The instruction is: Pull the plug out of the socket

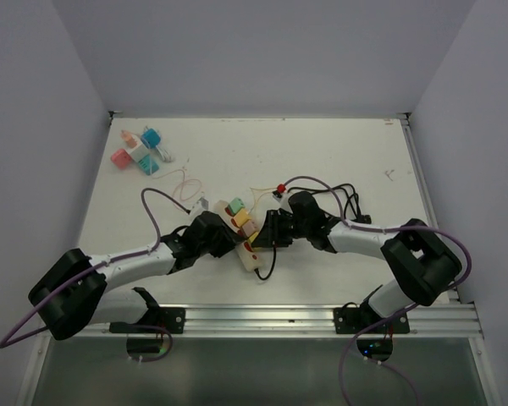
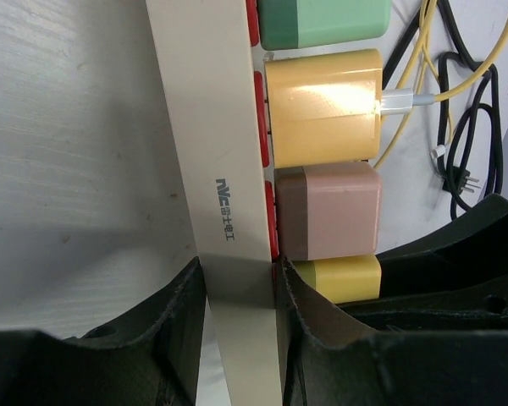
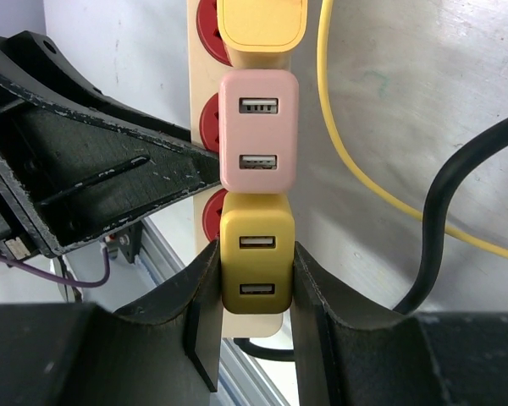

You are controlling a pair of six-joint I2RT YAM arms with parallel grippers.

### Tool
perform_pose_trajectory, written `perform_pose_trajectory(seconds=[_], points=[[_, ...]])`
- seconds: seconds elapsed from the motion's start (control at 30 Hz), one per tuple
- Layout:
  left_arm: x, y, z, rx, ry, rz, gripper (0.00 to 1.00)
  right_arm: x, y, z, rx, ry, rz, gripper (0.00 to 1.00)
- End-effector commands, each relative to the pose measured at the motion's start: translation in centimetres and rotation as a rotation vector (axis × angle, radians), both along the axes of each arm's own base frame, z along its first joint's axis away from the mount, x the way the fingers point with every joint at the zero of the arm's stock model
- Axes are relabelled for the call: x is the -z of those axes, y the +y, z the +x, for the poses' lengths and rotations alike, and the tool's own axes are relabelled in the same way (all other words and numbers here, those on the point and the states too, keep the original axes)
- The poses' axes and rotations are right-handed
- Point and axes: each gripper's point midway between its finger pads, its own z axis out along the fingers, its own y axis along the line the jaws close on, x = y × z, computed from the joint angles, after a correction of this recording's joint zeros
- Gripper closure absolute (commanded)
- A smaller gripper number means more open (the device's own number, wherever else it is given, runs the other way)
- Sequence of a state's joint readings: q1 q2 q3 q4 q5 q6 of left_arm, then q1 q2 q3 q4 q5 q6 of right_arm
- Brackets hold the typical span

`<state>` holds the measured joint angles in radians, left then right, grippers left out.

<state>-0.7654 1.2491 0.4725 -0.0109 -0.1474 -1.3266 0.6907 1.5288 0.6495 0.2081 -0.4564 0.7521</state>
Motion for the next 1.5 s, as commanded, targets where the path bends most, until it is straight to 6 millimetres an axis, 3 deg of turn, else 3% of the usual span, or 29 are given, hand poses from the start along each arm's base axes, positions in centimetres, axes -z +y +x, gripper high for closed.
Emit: perform_pose_trajectory(seconds=[0.0,0.17,0.4,0.6,0.7,0.83,1.1,1.27,1.47], points=[[6.6,9.5,-3.4,-0.079,0.149,0.434,1.0,-0.2,-2.4,2.0,0.066,-0.076,-0.087,1.0],[6.6,9.6,-3.4,-0.083,0.146,0.435,1.0,0.0,-1.6,0.8,0.061,-0.012,0.052,1.0],[6.5,9.8,-3.2,-0.09,0.14,0.448,1.0,-1.2,-2.3,1.6,0.105,0.056,0.183,1.0],[6.6,9.9,-3.2,-0.093,0.149,0.464,1.0,-1.1,-4.1,2.0,0.064,-0.034,-0.016,1.0],[6.5,9.7,-3.0,-0.09,0.144,0.457,1.0,-2.0,-4.6,2.3,0.07,-0.078,-0.04,1.0],[5.7,9.1,-2.5,-0.078,0.115,0.429,1.0,-1.3,-6.9,2.7,0.168,-0.076,-0.069,1.0],[4.0,7.2,-1.3,-0.036,0.044,0.35,1.0,-1.5,-13.4,4.6,0.43,-0.105,-0.094,1.0],[3.3,6.4,-0.6,-0.008,0.015,0.328,1.0,-0.1,-17.5,5.0,0.579,-0.036,-0.123,1.0],[2.2,6.2,0.5,0.007,-0.027,0.304,1.0,2.2,-18.1,4.1,0.608,0.078,-0.087,1.0]])
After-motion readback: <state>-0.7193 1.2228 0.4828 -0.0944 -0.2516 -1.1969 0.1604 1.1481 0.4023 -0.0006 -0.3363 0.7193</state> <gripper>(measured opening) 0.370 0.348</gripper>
